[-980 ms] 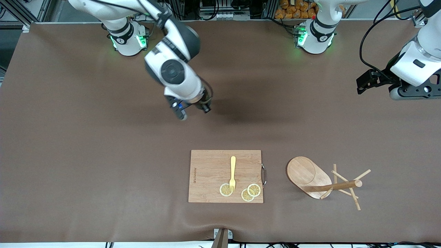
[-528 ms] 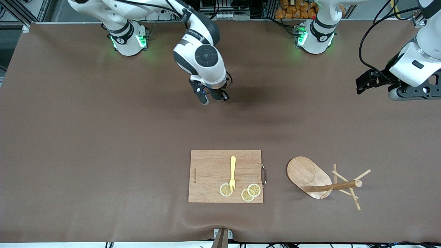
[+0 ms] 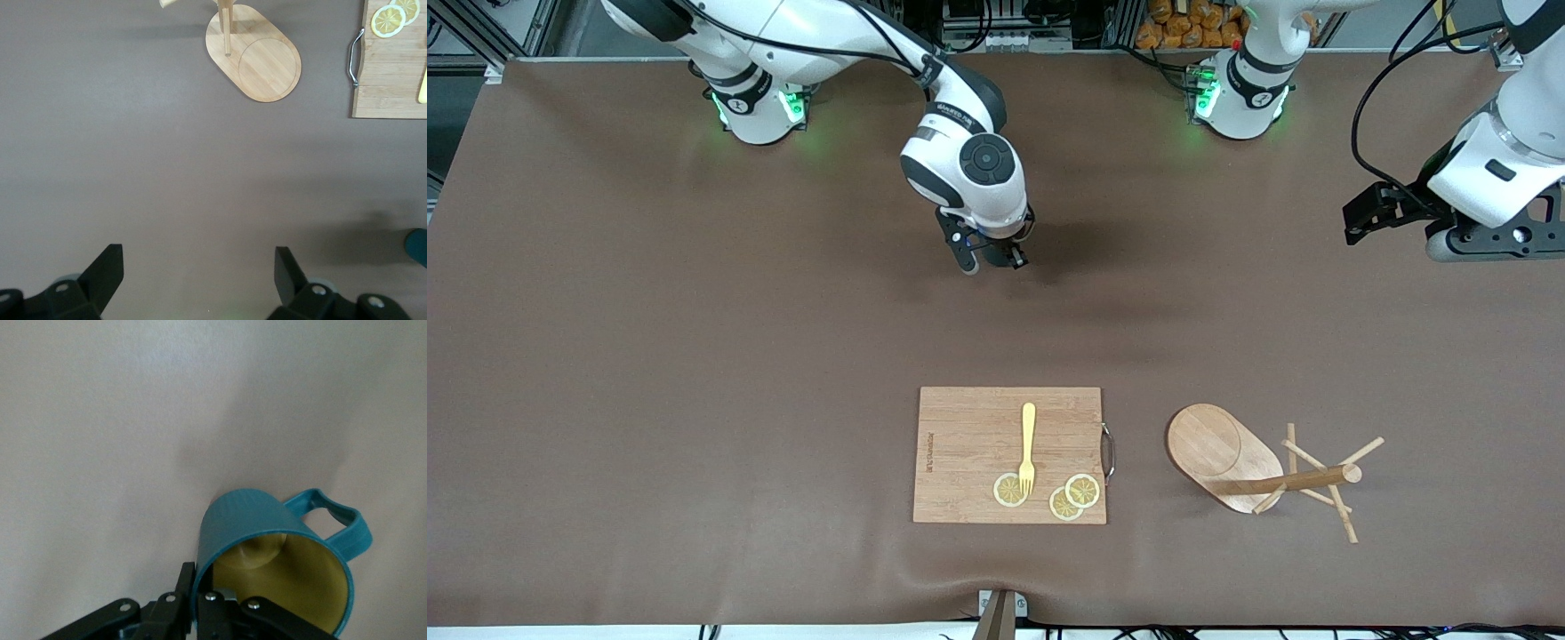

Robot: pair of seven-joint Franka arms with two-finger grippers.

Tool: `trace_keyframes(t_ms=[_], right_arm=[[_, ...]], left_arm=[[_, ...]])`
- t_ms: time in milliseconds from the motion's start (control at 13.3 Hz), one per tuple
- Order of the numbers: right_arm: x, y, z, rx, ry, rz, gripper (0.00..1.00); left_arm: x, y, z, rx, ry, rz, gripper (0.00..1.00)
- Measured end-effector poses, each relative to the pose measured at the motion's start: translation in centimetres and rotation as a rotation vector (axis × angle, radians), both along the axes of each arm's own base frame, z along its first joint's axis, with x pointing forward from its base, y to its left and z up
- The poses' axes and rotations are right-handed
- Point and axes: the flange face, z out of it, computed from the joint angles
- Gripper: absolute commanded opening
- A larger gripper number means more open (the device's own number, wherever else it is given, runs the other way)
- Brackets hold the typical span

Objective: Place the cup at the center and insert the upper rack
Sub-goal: 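Lower the mug onto the table center and open the right gripper, then retract the right gripper while the left gripper moves over the mug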

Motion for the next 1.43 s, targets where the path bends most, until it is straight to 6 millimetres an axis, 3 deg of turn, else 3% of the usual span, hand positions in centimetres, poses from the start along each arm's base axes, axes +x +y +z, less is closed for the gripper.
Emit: trace_keyframes(t_ms=[75,151,302,679,905,1056,1207,1433], right_arm=[[-0.3,0.3,-0.2,0.001,-0.002,-0.004,0.02],[-0.5,0.5,-0.4,0.001,-0.003,-0.006,0.46],[-0.8,0.7,-0.5,-0.003,-0.012,0.002,1.00],[-0.7,0.8,-0.3,-0.023,-0.057,0.045,1.00],[1.6,0.1,1.4,-0.035,-0.080,0.110,1.00],[4.7,-2.4,3.8,-0.049,-0.077,0.191,1.00],[8.4,-6.2,7.5,-0.019,-0.077,0.277,1.00],[13.5,-13.3,13.1,0.054,-0.091,0.430,1.00]], left_arm=[[0.0,0.0,0.0,0.000,0.001,0.000,1.00],[0.0,0.0,-0.1,0.000,0.001,0.000,1.00],[0.0,0.0,-0.1,0.000,0.001,0.000,1.00],[0.0,0.3,-0.2,0.000,0.003,0.005,1.00],[0.0,0.4,-0.3,0.001,0.005,0.012,1.00],[0.0,0.4,-0.3,0.001,0.004,0.039,1.00],[-0.1,-0.6,-0.3,0.004,0.001,0.107,1.00],[-1.0,-5.1,-0.3,0.008,-0.004,0.174,1.00]])
